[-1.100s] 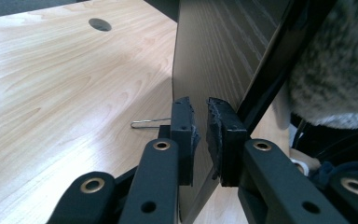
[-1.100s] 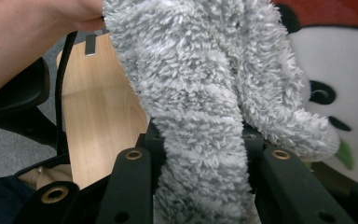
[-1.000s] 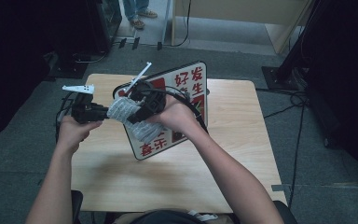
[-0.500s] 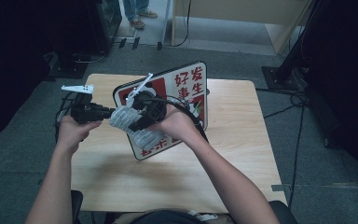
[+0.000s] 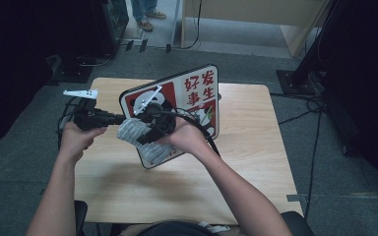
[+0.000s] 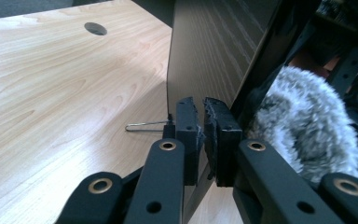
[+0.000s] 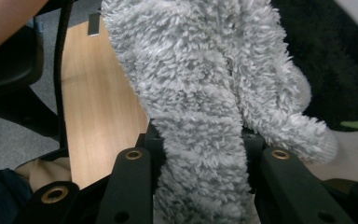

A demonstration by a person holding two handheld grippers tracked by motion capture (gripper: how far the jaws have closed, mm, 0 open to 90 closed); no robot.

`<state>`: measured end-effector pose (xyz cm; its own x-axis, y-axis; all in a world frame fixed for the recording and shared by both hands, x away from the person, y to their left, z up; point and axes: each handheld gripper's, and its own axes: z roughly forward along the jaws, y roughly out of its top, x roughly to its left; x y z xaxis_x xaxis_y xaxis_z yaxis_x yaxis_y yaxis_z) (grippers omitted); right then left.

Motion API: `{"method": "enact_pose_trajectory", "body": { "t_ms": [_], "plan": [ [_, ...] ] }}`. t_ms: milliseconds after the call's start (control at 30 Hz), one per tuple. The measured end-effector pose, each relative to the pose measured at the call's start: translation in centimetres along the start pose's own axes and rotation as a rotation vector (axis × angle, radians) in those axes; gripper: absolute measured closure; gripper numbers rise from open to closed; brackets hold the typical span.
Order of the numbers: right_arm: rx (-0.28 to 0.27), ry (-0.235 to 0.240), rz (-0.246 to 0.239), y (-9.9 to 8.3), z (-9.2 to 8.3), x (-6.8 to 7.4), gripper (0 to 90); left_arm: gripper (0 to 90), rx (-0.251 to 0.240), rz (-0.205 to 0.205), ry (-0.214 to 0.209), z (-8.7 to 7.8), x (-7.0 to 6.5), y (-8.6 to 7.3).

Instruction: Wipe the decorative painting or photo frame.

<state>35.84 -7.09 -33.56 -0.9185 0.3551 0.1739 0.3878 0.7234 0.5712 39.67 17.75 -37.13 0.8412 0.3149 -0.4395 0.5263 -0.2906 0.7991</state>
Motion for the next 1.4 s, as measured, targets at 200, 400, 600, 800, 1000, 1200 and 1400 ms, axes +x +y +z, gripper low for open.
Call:
{"method": "enact_pose_trajectory", "body": {
  "t_ms": [200,400,600,800,1000,1200,1400],
  "plan": [
    [0.005,0.004,0.003,-0.6,0.6,0.0,67.5,87.1,-0.003,-0.004,-0.011,-0.1,0.0,-0.1],
    [-0.027,-0.003,-0.002,-1.5,1.2,0.0,67.4,88.0,-0.005,0.006,-0.005,-0.1,-0.1,-0.1],
    [-0.025,0.005,0.012,-2.2,1.7,-0.1,67.4,87.6,-0.004,0.009,-0.005,-0.1,-0.1,-0.1],
    [-0.012,0.013,0.012,-3.2,2.6,-0.1,67.4,88.1,-0.005,0.004,-0.010,0.0,0.0,-0.2],
    [0.003,0.018,0.013,-4.1,3.6,-0.3,67.4,88.0,-0.003,0.008,-0.004,-0.1,-0.1,-0.2],
    [0.014,0.027,0.021,-4.7,4.6,-0.1,67.4,87.6,-0.004,0.003,-0.007,-0.1,0.0,-0.2],
    [0.012,0.034,0.016,-5.5,5.3,-0.2,67.4,87.8,-0.004,0.003,-0.006,-0.1,-0.1,-0.2]
  ]
}}
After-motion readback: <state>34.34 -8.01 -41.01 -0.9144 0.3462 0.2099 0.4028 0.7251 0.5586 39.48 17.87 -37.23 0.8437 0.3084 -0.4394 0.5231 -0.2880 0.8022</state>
